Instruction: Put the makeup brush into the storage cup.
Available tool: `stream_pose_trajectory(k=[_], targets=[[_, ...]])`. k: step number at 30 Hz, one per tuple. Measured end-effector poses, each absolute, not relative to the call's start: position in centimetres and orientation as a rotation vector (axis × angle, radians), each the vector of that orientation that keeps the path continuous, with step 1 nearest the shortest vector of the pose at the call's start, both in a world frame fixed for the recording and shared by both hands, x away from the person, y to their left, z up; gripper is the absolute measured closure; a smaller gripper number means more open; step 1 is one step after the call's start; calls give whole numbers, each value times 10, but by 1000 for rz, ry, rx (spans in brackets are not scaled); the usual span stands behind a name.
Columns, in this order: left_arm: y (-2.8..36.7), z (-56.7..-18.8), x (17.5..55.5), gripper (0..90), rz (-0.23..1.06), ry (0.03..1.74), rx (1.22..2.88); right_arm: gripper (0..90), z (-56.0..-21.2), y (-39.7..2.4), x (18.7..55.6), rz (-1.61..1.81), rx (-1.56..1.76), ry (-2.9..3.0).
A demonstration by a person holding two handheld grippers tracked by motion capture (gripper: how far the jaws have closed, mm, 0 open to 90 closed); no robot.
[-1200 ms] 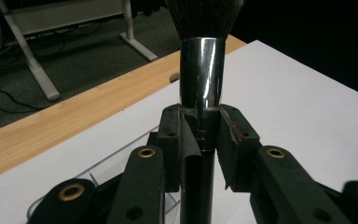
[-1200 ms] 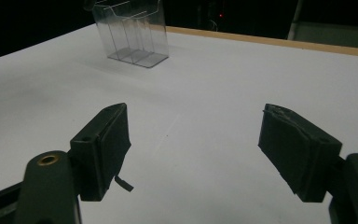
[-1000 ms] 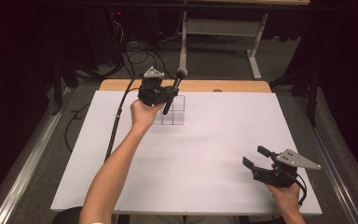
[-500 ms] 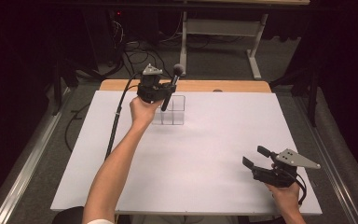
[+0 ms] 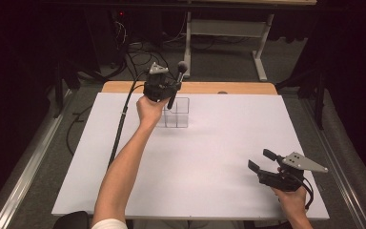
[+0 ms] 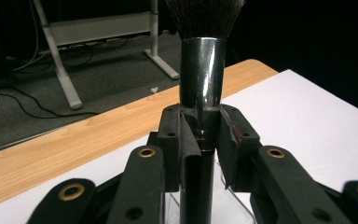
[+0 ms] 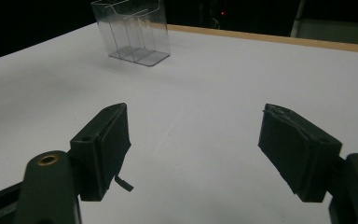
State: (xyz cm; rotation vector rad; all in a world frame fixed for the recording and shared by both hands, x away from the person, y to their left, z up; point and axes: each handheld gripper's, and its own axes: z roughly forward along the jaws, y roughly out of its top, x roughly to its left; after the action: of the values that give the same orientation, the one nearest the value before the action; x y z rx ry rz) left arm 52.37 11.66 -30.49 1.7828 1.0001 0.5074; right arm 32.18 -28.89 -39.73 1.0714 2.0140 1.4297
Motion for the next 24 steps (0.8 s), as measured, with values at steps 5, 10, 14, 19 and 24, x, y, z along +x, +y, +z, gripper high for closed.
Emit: stream_pose_trajectory(k=[5, 10, 14, 19, 24], targets=[[118, -307, 526, 719, 523, 1003, 1777, 262, -397, -289, 322, 1431, 1073, 2014], [117, -310, 526, 718, 540, 991, 1795, 261, -397, -289, 322, 1428, 1069, 2017], [116, -312, 527, 718, 538, 995, 1797, 261, -397, -289, 322, 1434, 1068, 2015], [114, -316, 529, 717, 539, 997, 1801, 261, -397, -291, 322, 1433, 1072, 2013], [114, -318, 528, 718, 548, 998, 1824, 261, -398, -289, 322, 1429, 1073, 2019]])
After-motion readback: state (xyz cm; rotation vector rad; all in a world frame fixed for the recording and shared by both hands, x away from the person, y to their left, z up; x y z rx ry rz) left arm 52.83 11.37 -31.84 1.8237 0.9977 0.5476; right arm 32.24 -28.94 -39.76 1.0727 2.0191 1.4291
